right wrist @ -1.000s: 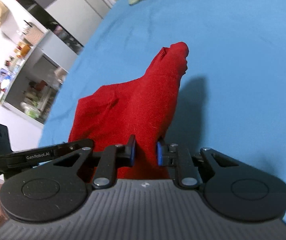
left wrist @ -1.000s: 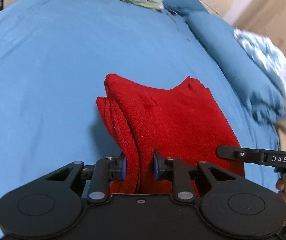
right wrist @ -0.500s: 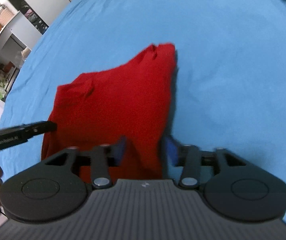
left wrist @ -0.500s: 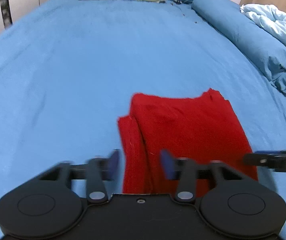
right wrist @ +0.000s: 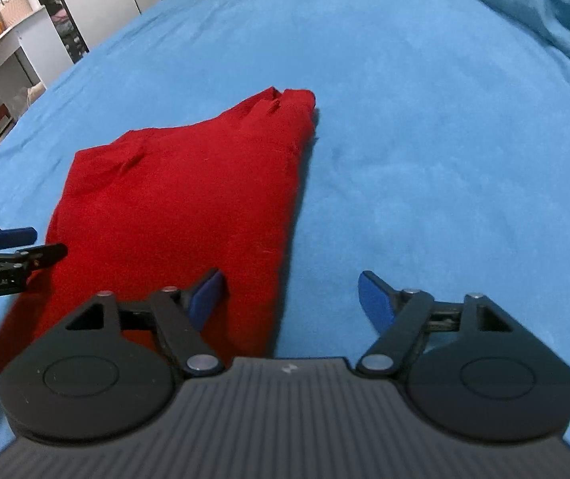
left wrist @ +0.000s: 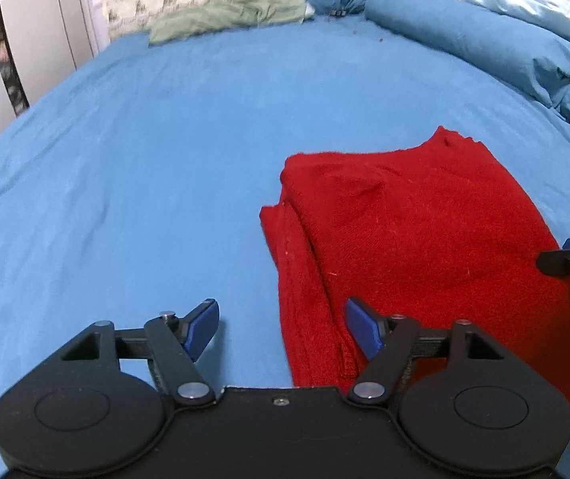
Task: Fold small clothes
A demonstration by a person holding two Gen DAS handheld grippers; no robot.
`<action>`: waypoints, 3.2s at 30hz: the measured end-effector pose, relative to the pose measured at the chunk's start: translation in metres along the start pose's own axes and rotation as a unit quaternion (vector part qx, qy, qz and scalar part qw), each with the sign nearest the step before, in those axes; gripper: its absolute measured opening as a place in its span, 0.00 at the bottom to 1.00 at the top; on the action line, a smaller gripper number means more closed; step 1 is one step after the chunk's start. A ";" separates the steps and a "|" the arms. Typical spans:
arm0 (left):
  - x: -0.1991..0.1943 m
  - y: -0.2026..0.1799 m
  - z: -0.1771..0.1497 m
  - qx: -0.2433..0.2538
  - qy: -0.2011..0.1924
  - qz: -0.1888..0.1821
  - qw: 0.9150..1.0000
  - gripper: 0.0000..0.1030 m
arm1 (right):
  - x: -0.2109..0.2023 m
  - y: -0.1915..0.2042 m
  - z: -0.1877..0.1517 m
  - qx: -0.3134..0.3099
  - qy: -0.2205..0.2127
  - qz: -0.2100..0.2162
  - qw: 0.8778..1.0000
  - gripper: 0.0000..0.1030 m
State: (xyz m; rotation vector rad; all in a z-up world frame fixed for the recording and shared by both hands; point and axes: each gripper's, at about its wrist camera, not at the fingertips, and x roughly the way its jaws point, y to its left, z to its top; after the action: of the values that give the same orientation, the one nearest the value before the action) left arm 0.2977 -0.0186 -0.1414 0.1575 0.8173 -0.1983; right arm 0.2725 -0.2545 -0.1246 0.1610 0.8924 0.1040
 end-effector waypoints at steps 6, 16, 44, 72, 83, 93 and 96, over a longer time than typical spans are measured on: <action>-0.016 -0.005 0.003 0.002 -0.021 0.022 1.000 0.73 | -0.015 0.004 -0.003 -0.019 -0.049 -0.001 0.999 0.91; -0.168 -0.029 0.035 0.001 -0.099 0.037 0.994 1.00 | -0.157 0.050 0.008 -0.014 -0.134 -0.016 0.991 1.00; -0.307 -0.051 -0.083 -0.065 -0.057 0.061 0.994 1.00 | -0.283 0.093 -0.126 -0.015 -0.063 -0.108 0.992 1.00; -0.318 -0.054 -0.088 -0.052 -0.075 0.063 0.994 1.00 | -0.298 0.092 -0.133 -0.010 -0.071 -0.108 0.992 1.00; -0.318 -0.052 -0.088 -0.052 -0.082 0.064 0.993 1.00 | -0.298 0.094 -0.133 -0.011 -0.067 -0.107 0.992 1.00; -0.317 -0.051 -0.087 -0.052 -0.078 0.066 0.993 1.00 | -0.297 0.099 -0.133 -0.013 -0.065 -0.107 0.992 1.00; -0.317 -0.051 -0.086 -0.053 -0.079 0.066 0.993 1.00 | -0.297 0.099 -0.133 -0.014 -0.065 -0.105 0.992 1.00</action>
State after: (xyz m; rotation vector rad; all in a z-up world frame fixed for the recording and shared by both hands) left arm 0.0133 -0.0132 0.0305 0.0936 0.6553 -0.0419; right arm -0.0187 -0.1910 0.0391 0.0455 0.7729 -0.0895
